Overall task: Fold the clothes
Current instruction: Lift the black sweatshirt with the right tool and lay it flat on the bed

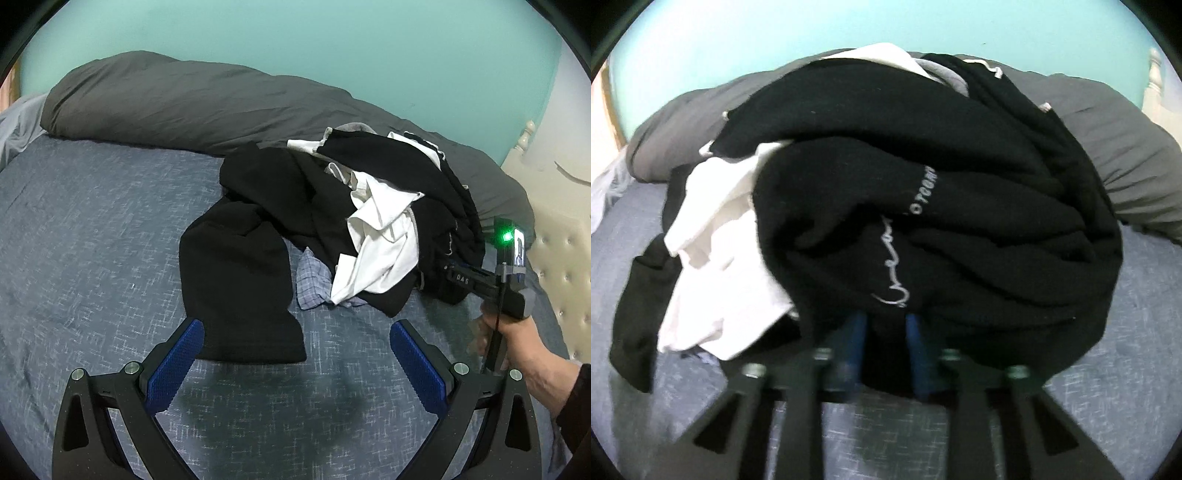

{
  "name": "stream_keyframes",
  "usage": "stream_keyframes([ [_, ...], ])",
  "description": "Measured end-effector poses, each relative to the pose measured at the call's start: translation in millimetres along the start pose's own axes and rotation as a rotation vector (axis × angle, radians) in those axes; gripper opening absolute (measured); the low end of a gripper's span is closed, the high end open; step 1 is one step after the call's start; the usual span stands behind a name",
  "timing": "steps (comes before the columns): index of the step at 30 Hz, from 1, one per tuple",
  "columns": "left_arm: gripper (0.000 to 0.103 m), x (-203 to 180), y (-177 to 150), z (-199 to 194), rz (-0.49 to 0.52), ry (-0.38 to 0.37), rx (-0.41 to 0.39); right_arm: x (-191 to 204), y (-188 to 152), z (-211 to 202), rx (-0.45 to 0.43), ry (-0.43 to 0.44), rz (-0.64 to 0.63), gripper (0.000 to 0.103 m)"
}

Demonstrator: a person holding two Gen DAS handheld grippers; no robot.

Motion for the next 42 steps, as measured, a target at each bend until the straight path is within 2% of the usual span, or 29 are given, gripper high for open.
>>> stream_keyframes([
  [3,0.103,4.3,-4.7,-6.2,-0.001,0.0,-0.007,-1.3,0.5,-14.8,-0.024,0.01,0.005,0.007],
  [10,0.103,13.1,-23.2,-36.3,-0.009,0.009,-0.024,-4.9,1.4,-73.4,-0.123,0.026,-0.009,0.005],
  [15,0.103,16.5,-39.4,-70.7,-0.012,0.009,-0.054,-10.4,8.4,-133.9,-0.214,0.093,0.013,0.005],
  [21,0.103,22.6,-64.6,-106.5,-0.028,0.001,-0.073,19.9,19.2,-196.6,-0.288,0.225,0.014,0.004],
  [31,0.103,28.0,-97.5,-171.8,-0.021,-0.021,-0.134,82.6,-2.7,-310.6,-0.383,0.427,0.0,0.004],
  [37,0.103,21.8,-111.0,-239.5,0.003,-0.042,-0.208,118.2,-23.5,-397.8,-0.467,0.51,-0.007,0.004],
  [42,0.103,21.5,-125.8,-302.3,-0.001,-0.053,-0.228,143.3,-37.5,-479.2,-0.511,0.531,-0.019,0.004],
])
Point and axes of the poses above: each gripper's, at about its wrist camera, not at the fingertips, and z roughly the way its jaws point, x to its left, y to its top, the point moved 2 cm from there along z, roughly the way its jaws point, and after that the axes turned 4 degrees about z, right-handed, at the moved point
